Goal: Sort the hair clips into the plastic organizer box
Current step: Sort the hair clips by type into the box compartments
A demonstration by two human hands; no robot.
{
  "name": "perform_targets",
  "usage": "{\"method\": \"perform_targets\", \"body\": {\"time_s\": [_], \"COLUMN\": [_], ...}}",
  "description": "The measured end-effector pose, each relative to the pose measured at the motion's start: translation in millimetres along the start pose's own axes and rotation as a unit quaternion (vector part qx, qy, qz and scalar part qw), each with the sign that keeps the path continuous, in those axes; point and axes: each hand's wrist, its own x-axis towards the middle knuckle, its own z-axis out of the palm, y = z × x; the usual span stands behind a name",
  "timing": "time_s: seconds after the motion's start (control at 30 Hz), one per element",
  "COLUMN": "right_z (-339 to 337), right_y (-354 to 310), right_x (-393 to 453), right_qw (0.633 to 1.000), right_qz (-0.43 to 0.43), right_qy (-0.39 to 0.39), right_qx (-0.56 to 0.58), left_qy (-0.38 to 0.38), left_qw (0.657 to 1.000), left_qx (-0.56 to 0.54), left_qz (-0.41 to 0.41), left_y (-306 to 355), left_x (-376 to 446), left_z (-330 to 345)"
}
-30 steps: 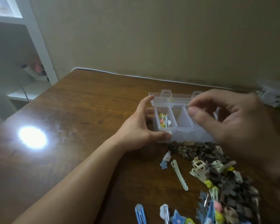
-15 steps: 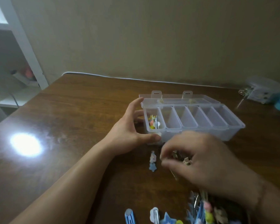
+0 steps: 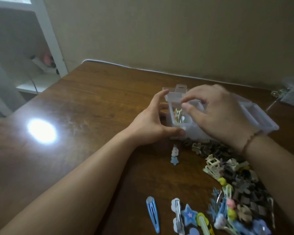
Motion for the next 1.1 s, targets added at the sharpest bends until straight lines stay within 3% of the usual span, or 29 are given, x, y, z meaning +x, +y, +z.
{"method": "perform_targets", "body": {"time_s": [0.07, 0.13, 0.2, 0.3, 0.63, 0.77, 0.83, 0.9, 1.0, 1.1], "right_z": [-15.9, -29.9, -30.6, -16.8, -9.9, -23.1, -25.1, -18.7, 1.0, 8.9], "right_y": [-5.9, -14.0, -22.4, -25.9, -21.3, -16.0, -11.6, -6.1, 1.0, 1.8], "right_x": [-19.2, -41.4, -62.4, -80.1, -83.3, -69.3, -49.7, -26.0, -3.5, -4.8], "right_qw": [0.998, 0.975, 0.922, 0.887, 0.913, 0.973, 0.981, 0.984, 0.997, 0.998], "right_qz": [-0.058, -0.164, -0.255, -0.301, -0.276, -0.114, -0.035, 0.022, 0.041, -0.006], "right_qy": [0.005, -0.138, -0.285, -0.345, -0.290, -0.118, -0.010, 0.047, 0.011, -0.052], "right_qx": [0.003, 0.056, 0.065, 0.051, 0.072, 0.159, 0.191, 0.170, 0.066, -0.021], "left_qy": [0.000, 0.005, 0.012, 0.008, 0.008, 0.006, 0.001, -0.001, -0.004, -0.004], "left_qw": [1.000, 1.000, 1.000, 1.000, 1.000, 1.000, 1.000, 1.000, 1.000, 1.000], "left_qx": [0.003, 0.011, 0.014, 0.015, 0.021, 0.014, 0.012, 0.012, 0.013, 0.009], "left_qz": [0.001, 0.003, 0.002, -0.003, 0.001, 0.007, 0.005, 0.003, 0.003, 0.004], "left_y": [0.3, 1.5, 2.2, 3.3, 3.8, 1.8, 1.6, 2.3, 3.3, 2.8], "left_x": [0.4, 0.1, -0.5, -0.8, -0.4, -0.3, -0.1, 0.1, -0.9, -0.8], "left_z": [0.8, 1.8, 2.8, 2.4, 2.1, 2.0, 1.0, 0.0, -0.3, 0.1]}}
